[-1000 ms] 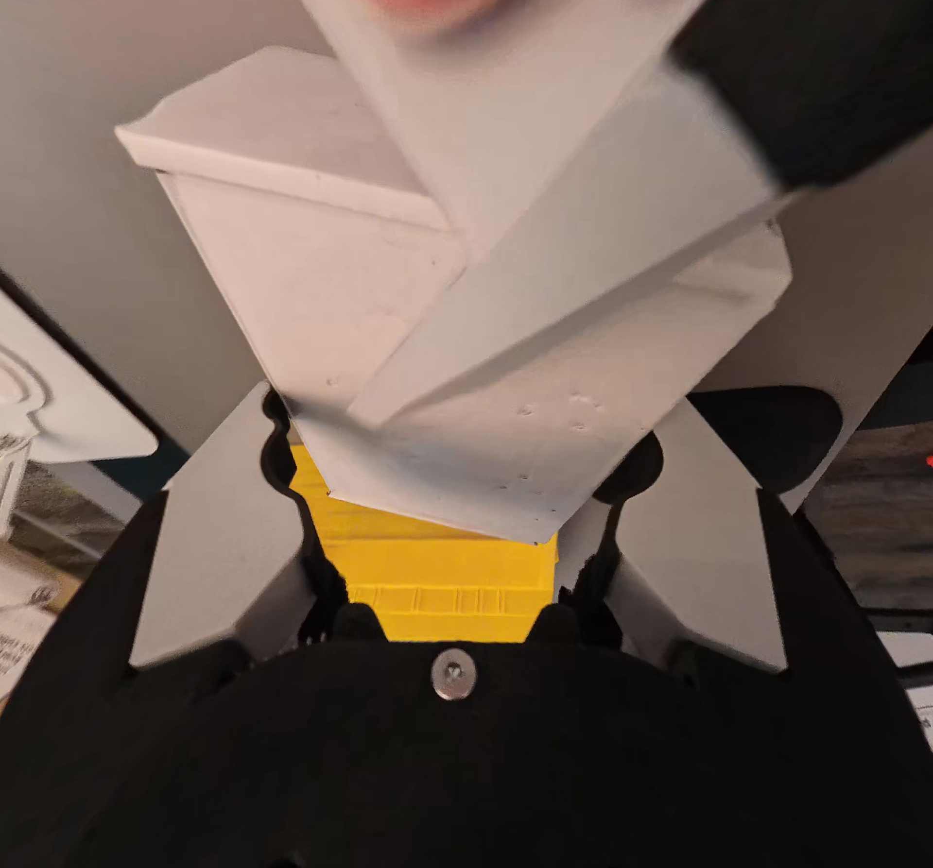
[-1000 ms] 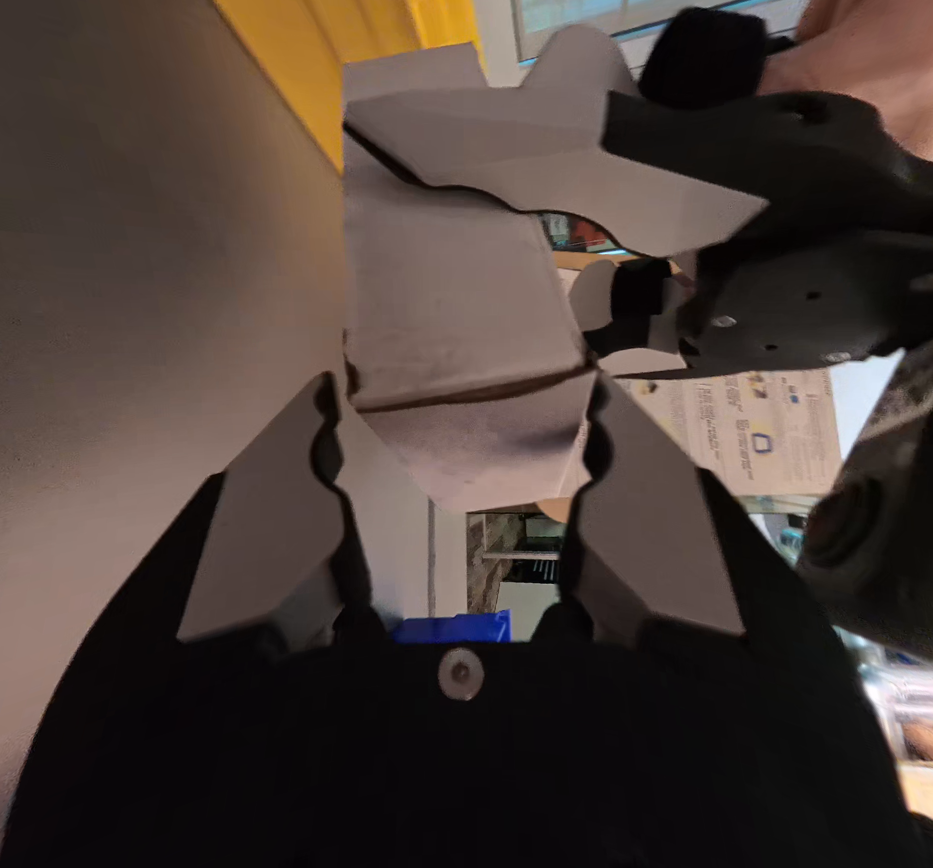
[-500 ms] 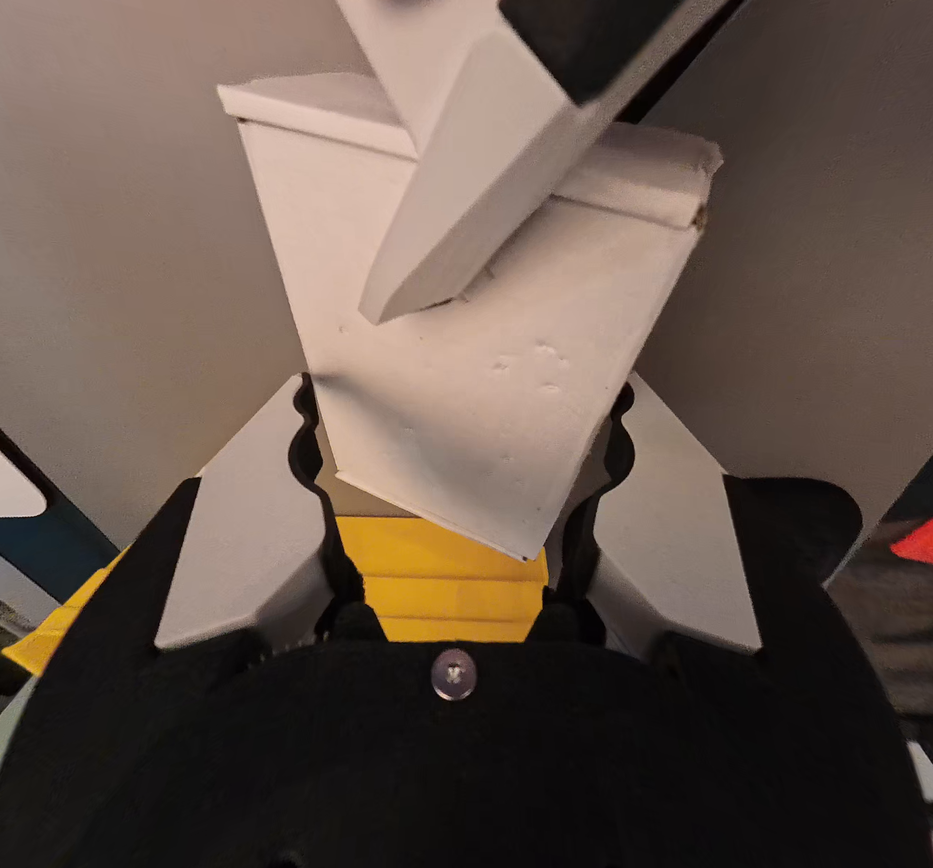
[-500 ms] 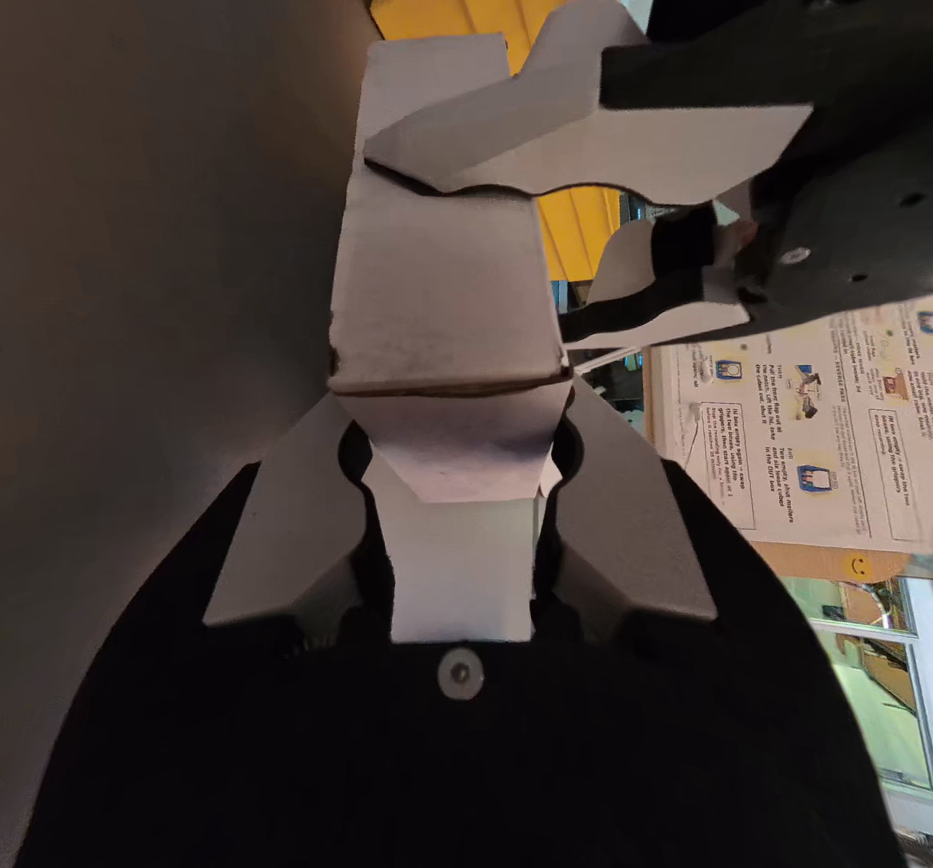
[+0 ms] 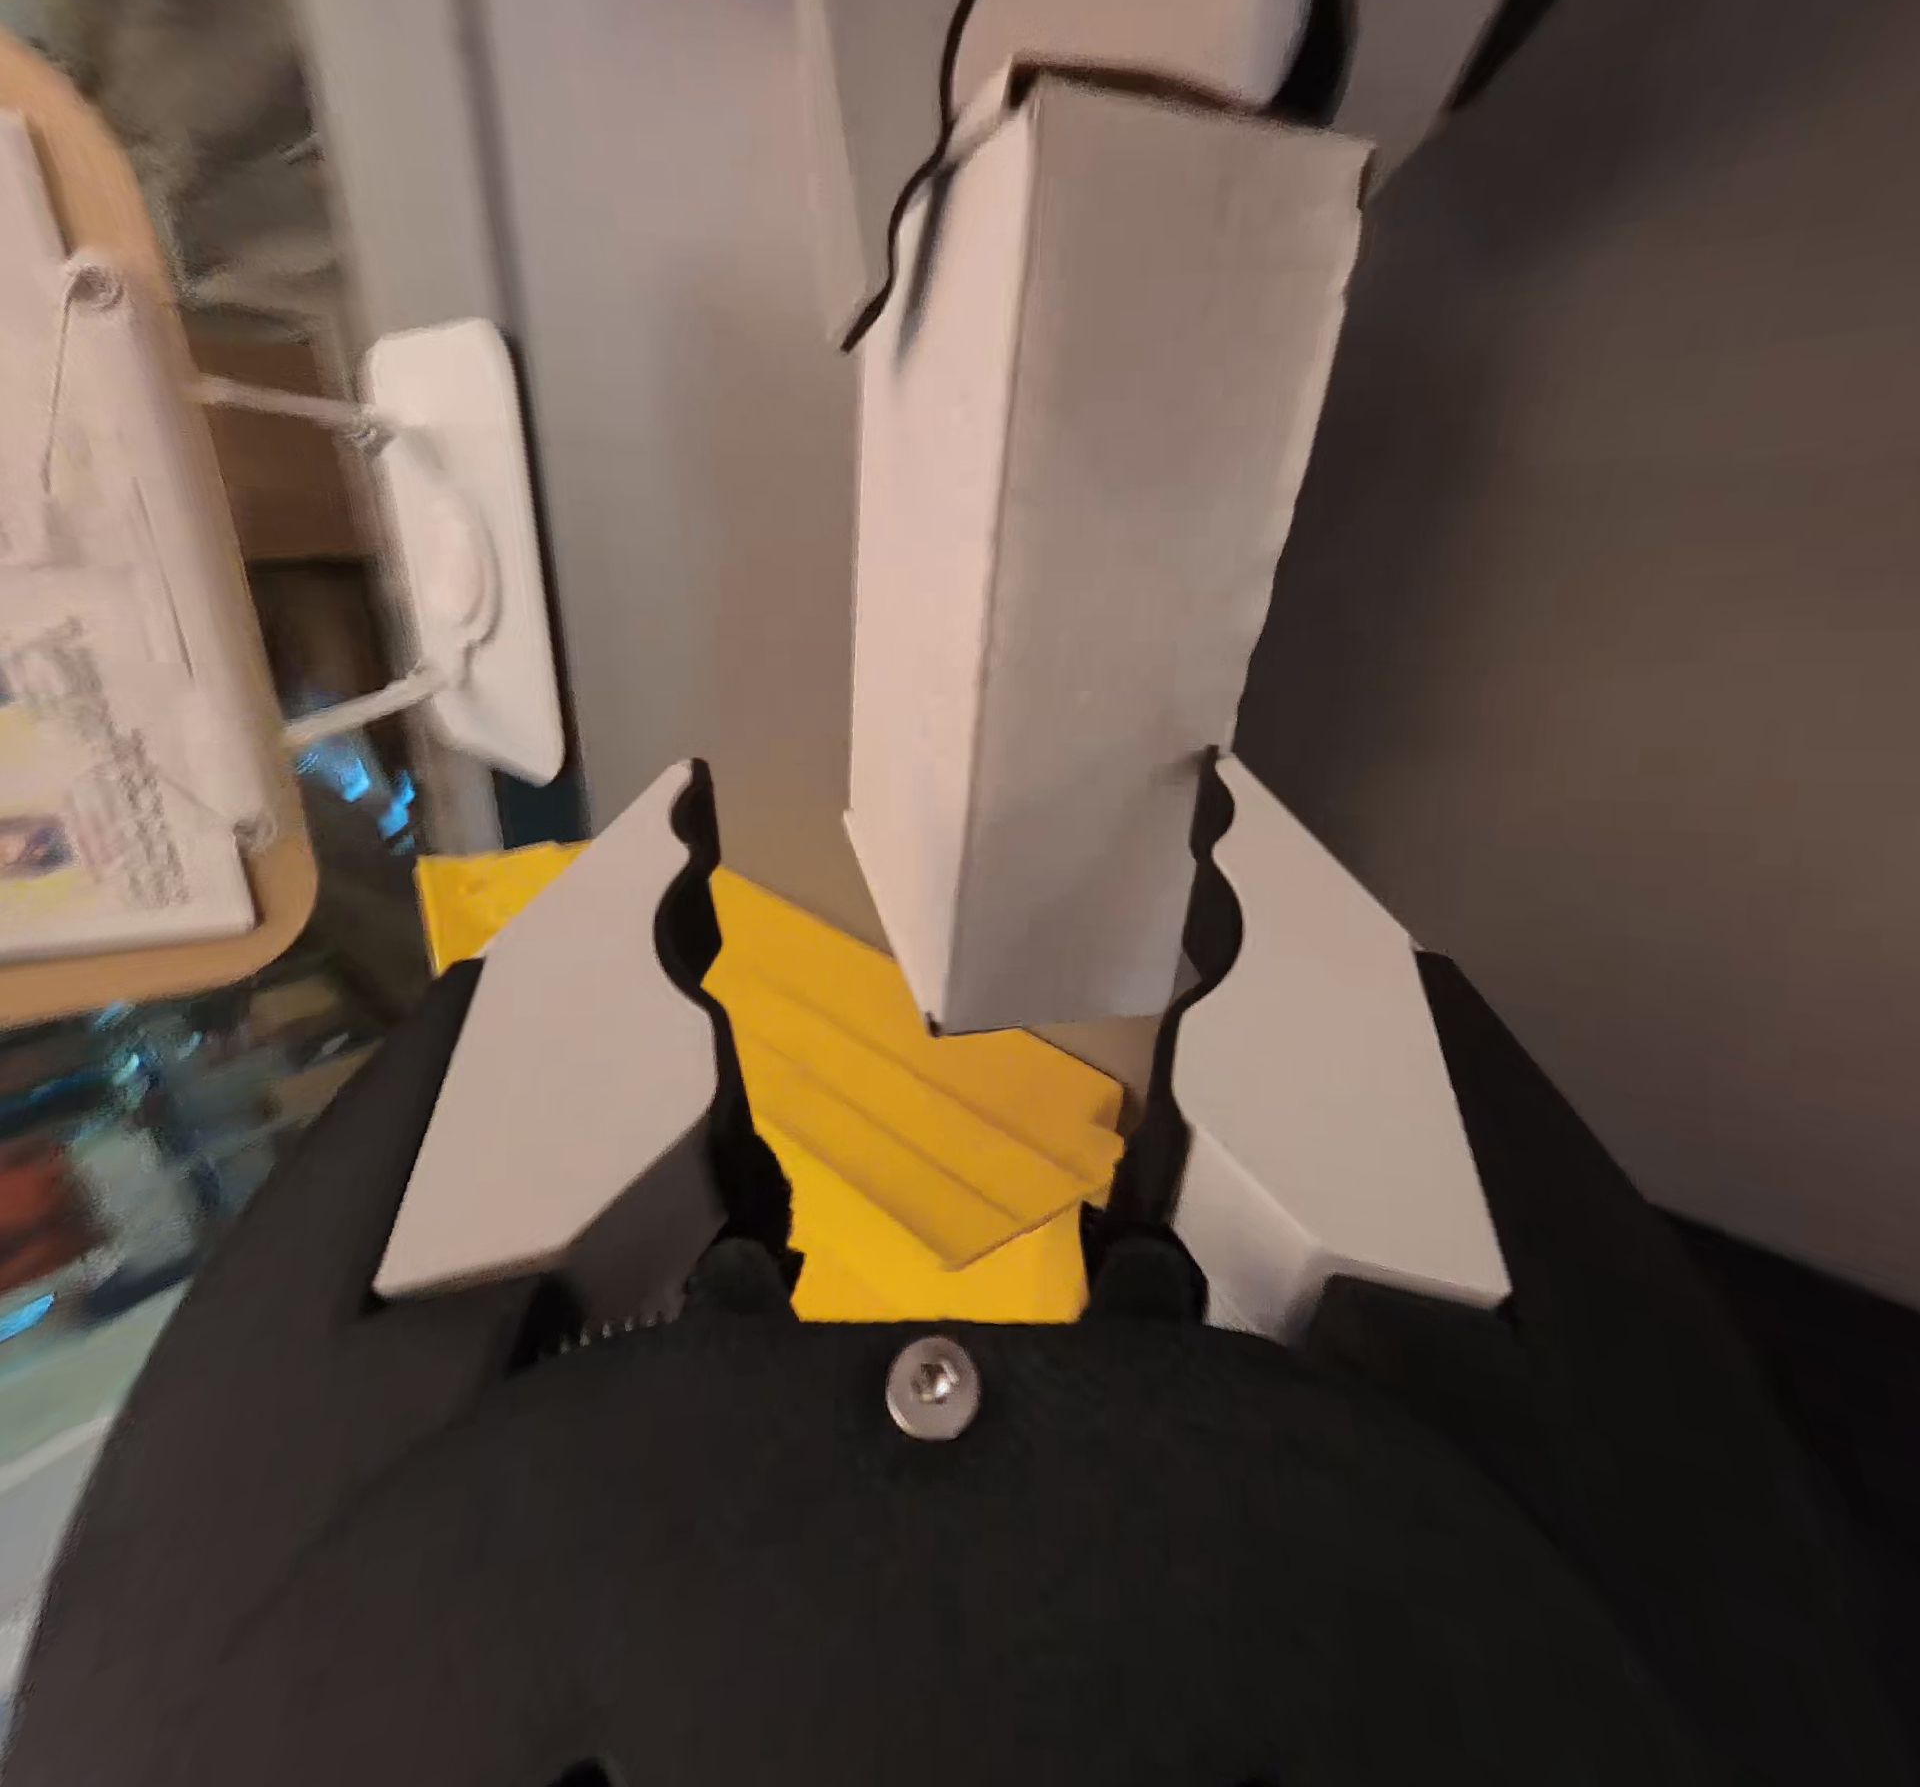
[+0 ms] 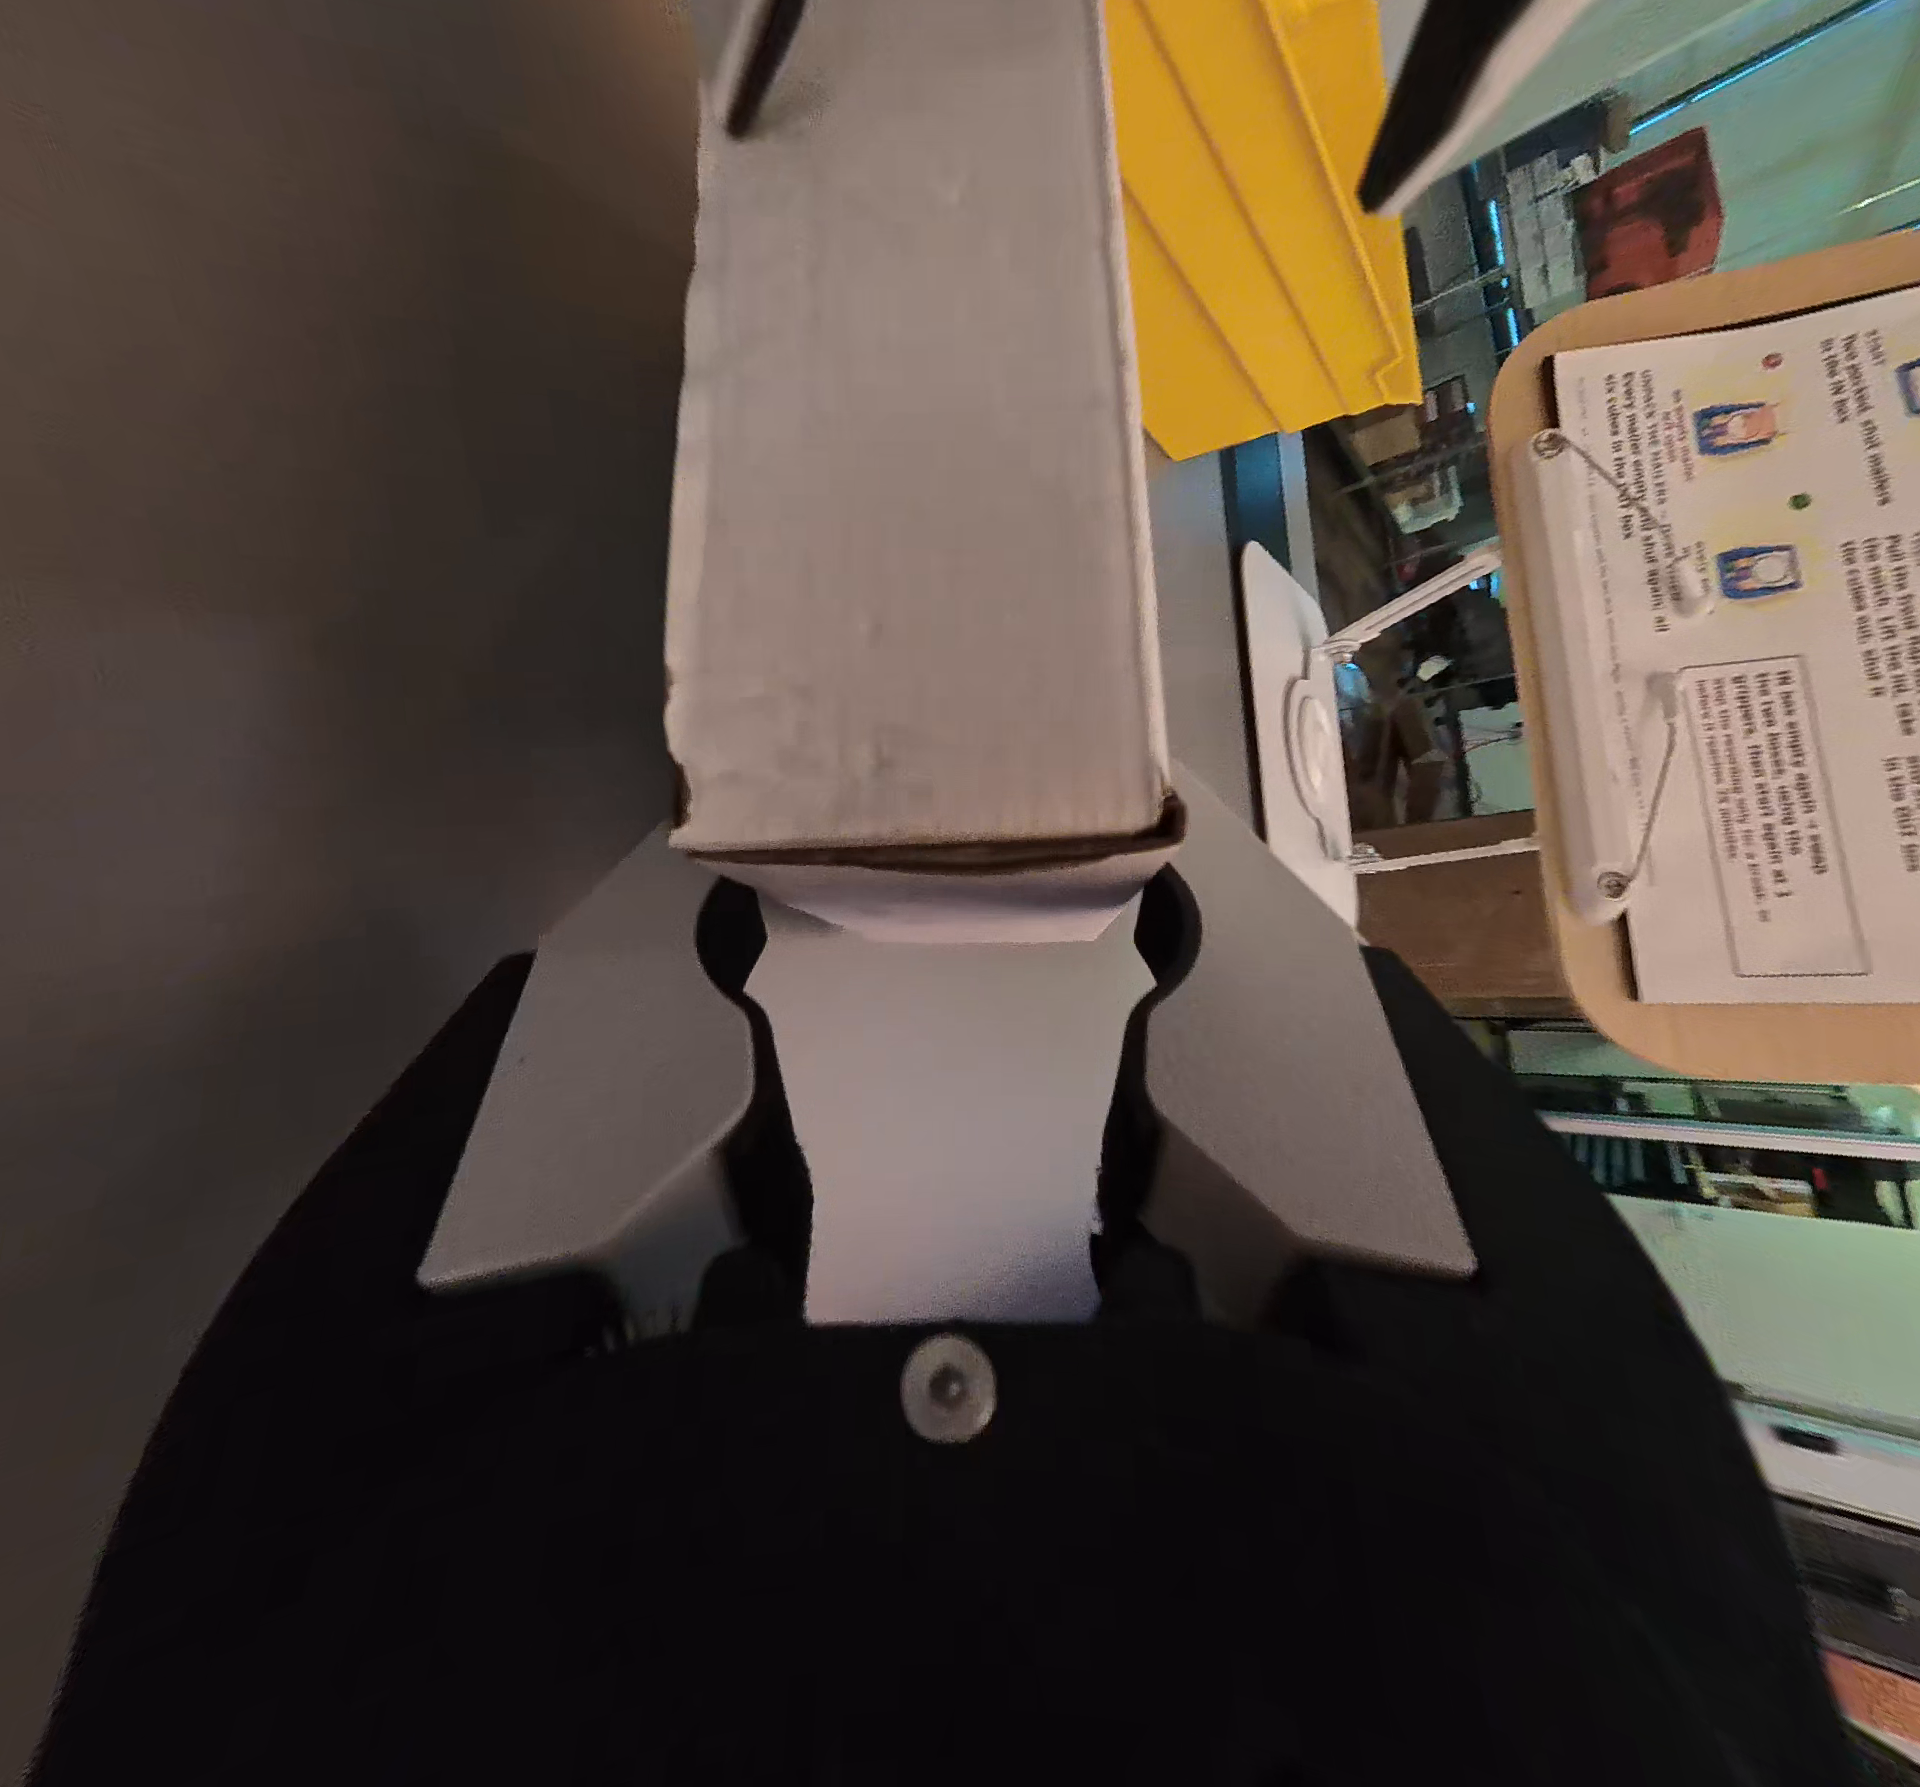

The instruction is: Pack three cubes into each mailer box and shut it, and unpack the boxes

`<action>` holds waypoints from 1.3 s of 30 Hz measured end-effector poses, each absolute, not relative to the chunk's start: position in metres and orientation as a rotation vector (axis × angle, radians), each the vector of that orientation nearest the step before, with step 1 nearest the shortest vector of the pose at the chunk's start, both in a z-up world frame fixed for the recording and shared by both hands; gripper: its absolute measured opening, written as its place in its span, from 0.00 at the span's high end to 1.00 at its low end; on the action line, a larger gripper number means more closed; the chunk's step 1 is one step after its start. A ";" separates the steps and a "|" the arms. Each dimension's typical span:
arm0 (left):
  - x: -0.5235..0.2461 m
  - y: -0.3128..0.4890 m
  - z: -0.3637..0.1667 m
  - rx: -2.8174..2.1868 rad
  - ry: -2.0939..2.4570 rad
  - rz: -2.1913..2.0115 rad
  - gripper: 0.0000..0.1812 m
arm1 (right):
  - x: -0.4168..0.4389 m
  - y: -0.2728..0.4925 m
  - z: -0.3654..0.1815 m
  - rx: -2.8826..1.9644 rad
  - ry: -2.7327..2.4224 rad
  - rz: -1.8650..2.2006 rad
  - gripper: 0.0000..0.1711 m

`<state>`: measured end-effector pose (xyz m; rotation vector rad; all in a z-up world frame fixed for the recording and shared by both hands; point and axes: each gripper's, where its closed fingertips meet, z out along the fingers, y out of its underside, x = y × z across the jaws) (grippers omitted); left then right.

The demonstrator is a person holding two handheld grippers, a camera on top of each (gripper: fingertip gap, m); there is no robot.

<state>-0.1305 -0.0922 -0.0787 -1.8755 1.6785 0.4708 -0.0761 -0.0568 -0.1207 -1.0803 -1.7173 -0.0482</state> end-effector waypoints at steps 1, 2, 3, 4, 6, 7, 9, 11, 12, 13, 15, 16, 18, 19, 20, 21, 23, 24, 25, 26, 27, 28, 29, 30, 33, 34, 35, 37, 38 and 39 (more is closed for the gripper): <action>-0.132 -0.094 -0.081 -1.888 1.651 0.482 0.54 | -0.077 -0.055 -0.122 -1.099 -1.710 -0.042 0.58; -0.131 -0.098 -0.084 -1.909 1.632 0.452 0.61 | -0.076 -0.052 -0.125 -1.117 -1.711 -0.054 0.58; -0.129 -0.099 -0.085 -1.912 1.612 0.430 0.60 | -0.076 -0.051 -0.126 -1.135 -1.704 -0.033 0.58; -0.128 -0.099 -0.085 -1.905 1.599 0.412 0.58 | -0.078 -0.052 -0.125 -1.151 -1.692 0.009 0.58; -0.128 -0.102 -0.089 -1.927 1.600 0.368 0.54 | -0.081 -0.055 -0.122 -1.201 -1.670 0.092 0.58; -0.129 -0.101 -0.091 -1.941 1.597 0.369 0.51 | -0.082 -0.056 -0.121 -1.220 -1.661 0.123 0.58; -0.131 -0.097 -0.092 -1.931 1.592 0.406 0.51 | -0.083 -0.056 -0.120 -1.242 -1.648 0.162 0.58; -0.130 -0.093 -0.093 -1.917 1.590 0.418 0.54 | -0.083 -0.056 -0.120 -1.244 -1.645 0.176 0.58; -0.129 -0.092 -0.094 -1.924 1.592 0.408 0.55 | -0.083 -0.056 -0.120 -1.246 -1.643 0.183 0.58; -0.129 -0.090 -0.096 -1.931 1.591 0.403 0.56 | -0.083 -0.056 -0.120 -1.252 -1.642 0.191 0.58; -0.130 -0.086 -0.097 -1.926 1.589 0.413 0.59 | -0.083 -0.055 -0.120 -1.267 -1.635 0.213 0.58; -0.131 -0.082 -0.095 -1.914 1.580 0.426 0.63 | -0.083 -0.055 -0.120 -1.274 -1.631 0.225 0.58; -0.131 -0.079 -0.094 -1.919 1.573 0.418 0.63 | -0.083 -0.055 -0.119 -1.295 -1.621 0.255 0.58; -0.131 -0.079 -0.093 -1.924 1.573 0.413 0.63 | -0.084 -0.054 -0.119 -1.300 -1.619 0.266 0.58; -0.131 -0.079 -0.093 -1.928 1.576 0.408 0.63 | -0.084 -0.054 -0.119 -1.298 -1.620 0.273 0.58; -0.131 -0.079 -0.093 -1.937 1.579 0.403 0.63 | -0.084 -0.054 -0.119 -1.295 -1.621 0.276 0.58; -0.131 -0.081 -0.093 -1.961 1.587 0.384 0.63 | -0.084 -0.054 -0.119 -1.286 -1.626 0.273 0.58; -0.130 -0.082 -0.093 -1.976 1.593 0.369 0.64 | -0.083 -0.054 -0.119 -1.281 -1.628 0.268 0.58; -0.130 -0.083 -0.093 -1.993 1.597 0.348 0.64 | -0.083 -0.055 -0.119 -1.274 -1.632 0.261 0.58; -0.130 -0.085 -0.092 -2.009 1.601 0.328 0.64 | -0.083 -0.055 -0.119 -1.269 -1.634 0.255 0.58; -0.130 -0.085 -0.092 -2.021 1.605 0.312 0.64 | -0.083 -0.055 -0.119 -1.268 -1.635 0.254 0.58; -0.130 -0.086 -0.092 -2.029 1.609 0.301 0.64 | -0.083 -0.055 -0.119 -1.270 -1.635 0.257 0.58; -0.130 -0.086 -0.092 -2.036 1.614 0.292 0.64 | -0.083 -0.055 -0.119 -1.271 -1.635 0.260 0.58; -0.130 -0.086 -0.091 -2.047 1.619 0.283 0.65 | -0.083 -0.054 -0.119 -1.271 -1.636 0.261 0.58; -0.130 -0.087 -0.091 -2.074 1.635 0.254 0.65 | -0.083 -0.054 -0.119 -1.272 -1.637 0.262 0.58; -0.130 -0.086 -0.091 -2.077 1.641 0.255 0.65 | -0.083 -0.054 -0.119 -1.278 -1.636 0.266 0.58; -0.131 -0.085 -0.091 -2.077 1.645 0.264 0.65 | -0.083 -0.054 -0.119 -1.287 -1.634 0.272 0.58; -0.131 -0.084 -0.091 -2.071 1.644 0.288 0.64 | -0.083 -0.053 -0.119 -1.311 -1.630 0.290 0.58; -0.131 -0.083 -0.090 -2.066 1.636 0.292 0.62 | -0.083 -0.054 -0.119 -1.325 -1.627 0.302 0.58; -0.131 -0.083 -0.090 -2.069 1.623 0.283 0.58 | -0.082 -0.054 -0.119 -1.349 -1.621 0.322 0.58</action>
